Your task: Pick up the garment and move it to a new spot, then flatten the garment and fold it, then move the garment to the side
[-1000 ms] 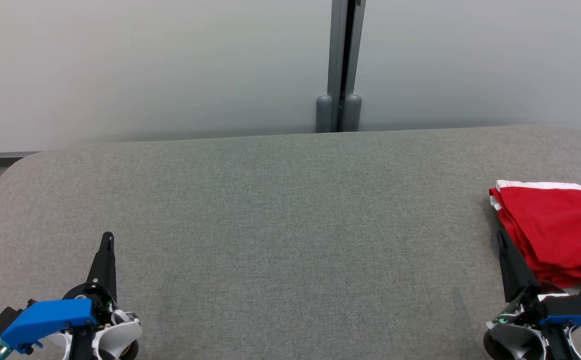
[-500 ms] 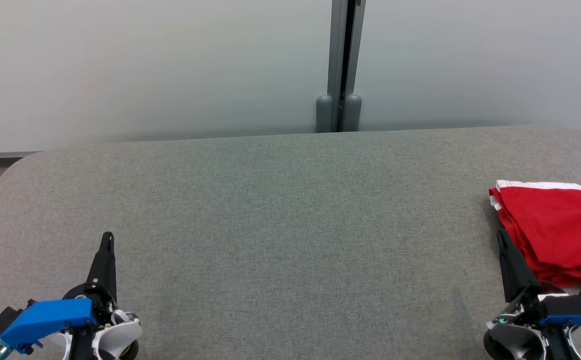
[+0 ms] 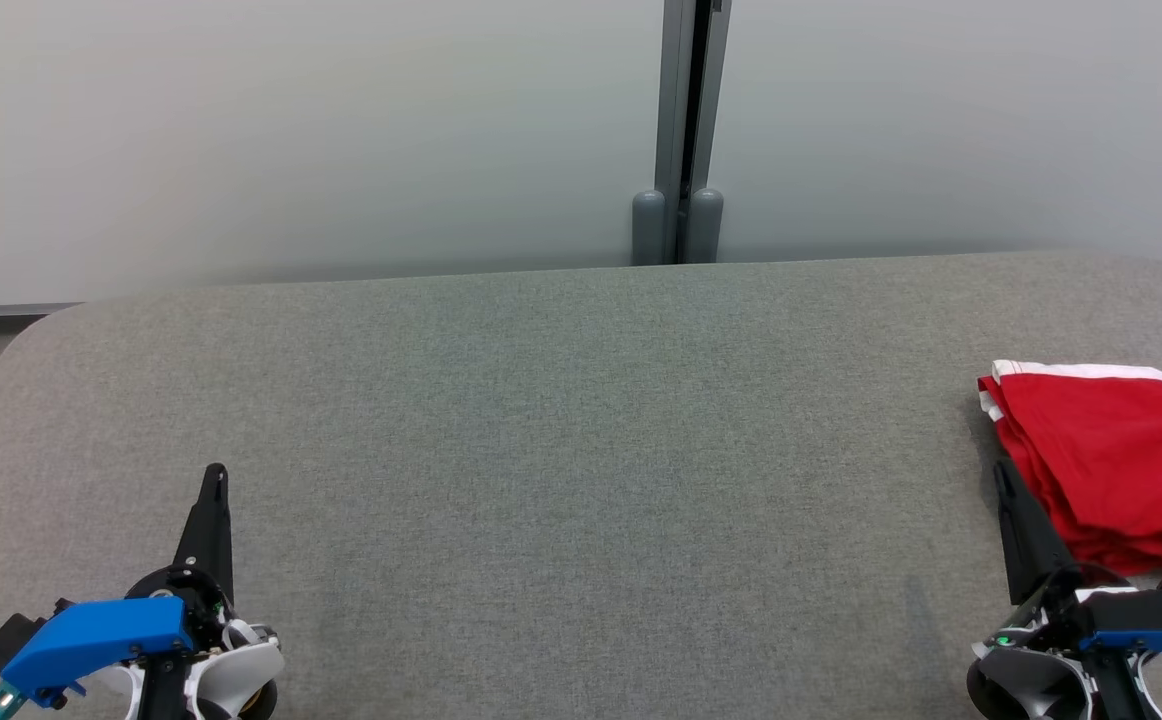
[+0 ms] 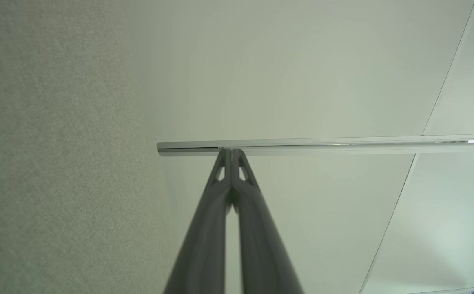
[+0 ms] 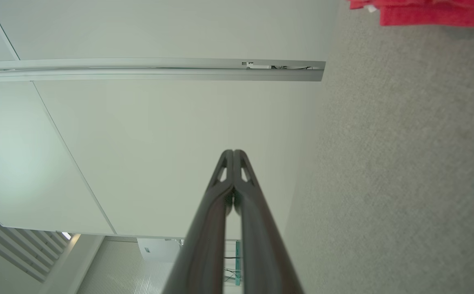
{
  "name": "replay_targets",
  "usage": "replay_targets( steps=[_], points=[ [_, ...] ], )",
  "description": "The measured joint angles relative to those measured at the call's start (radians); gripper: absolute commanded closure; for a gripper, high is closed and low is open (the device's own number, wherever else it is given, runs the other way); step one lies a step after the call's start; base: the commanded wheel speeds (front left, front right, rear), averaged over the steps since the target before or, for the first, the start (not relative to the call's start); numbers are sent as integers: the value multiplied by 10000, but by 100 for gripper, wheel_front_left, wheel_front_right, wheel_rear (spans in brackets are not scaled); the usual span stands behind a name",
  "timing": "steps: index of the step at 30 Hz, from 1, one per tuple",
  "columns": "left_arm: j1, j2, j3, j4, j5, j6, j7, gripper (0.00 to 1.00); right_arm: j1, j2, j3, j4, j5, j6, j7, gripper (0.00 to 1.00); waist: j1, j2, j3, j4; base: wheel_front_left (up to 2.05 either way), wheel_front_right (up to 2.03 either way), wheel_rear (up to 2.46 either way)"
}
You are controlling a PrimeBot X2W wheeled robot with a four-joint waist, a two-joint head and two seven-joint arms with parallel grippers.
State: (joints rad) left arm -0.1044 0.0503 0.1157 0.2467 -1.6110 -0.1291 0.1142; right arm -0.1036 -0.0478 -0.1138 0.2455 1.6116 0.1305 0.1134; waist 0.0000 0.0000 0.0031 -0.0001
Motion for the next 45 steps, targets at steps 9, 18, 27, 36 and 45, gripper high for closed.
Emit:
replay_targets(
  steps=[9,18,27,36,45],
  points=[
    [0,0,0,0,0,0,0,100,0,0,0,0,0,0,0,100,0,0,0,0,0,0,0],
    [0,0,-2,0,0,0,0,100,0,0,0,0,0,0,0,100,0,0,0,0,0,0,0],
    [0,0,-2,0,0,0,0,100,0,0,0,0,0,0,0,100,0,0,0,0,0,0,0],
    [0,0,-2,0,0,0,0,100,0,0,0,0,0,0,0,100,0,0,0,0,0,0,0],
    [0,0,-2,0,0,0,0,100,0,0,0,0,0,0,0,100,0,0,0,0,0,0,0]
  ],
)
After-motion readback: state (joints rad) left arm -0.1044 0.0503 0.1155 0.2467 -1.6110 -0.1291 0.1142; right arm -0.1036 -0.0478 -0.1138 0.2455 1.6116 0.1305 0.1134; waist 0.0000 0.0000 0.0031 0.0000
